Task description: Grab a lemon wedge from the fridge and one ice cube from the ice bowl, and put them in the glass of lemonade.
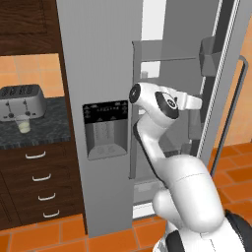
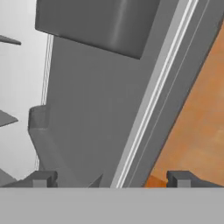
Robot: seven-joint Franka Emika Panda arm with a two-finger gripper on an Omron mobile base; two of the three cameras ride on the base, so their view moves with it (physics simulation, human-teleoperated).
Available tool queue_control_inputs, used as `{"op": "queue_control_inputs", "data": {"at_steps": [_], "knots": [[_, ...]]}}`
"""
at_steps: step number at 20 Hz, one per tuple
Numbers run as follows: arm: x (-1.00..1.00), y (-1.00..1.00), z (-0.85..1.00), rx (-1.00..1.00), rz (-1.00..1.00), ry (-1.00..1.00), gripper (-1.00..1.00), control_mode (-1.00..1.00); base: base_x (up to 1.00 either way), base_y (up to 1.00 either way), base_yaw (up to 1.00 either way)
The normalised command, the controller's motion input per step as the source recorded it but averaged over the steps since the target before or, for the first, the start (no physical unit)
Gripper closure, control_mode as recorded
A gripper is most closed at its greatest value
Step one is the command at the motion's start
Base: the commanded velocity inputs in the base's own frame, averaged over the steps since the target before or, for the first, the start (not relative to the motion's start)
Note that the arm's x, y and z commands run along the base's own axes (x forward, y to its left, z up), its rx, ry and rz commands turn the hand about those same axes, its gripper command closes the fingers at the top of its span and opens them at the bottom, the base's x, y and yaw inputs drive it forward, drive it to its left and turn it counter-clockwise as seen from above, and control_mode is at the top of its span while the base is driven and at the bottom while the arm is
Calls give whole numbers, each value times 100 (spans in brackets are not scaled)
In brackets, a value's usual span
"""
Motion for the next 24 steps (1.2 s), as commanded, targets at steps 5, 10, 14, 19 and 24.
{"op": "queue_control_inputs", "data": {"at_steps": [5, 10, 14, 19, 24], "knots": [[26, -64, -19, 0, -20, 0, -100, -100, 0, 0, 0], [8, -98, -6, 0, -14, 0, -100, -100, 0, 0, 0], [1, -100, -1, 0, -15, 0, -100, -100, 0, 0, 0], [0, -100, -2, 0, -15, 0, -100, -100, 0, 0, 0], [0, -100, -6, 0, -12, 0, -100, -100, 0, 0, 0]]}}
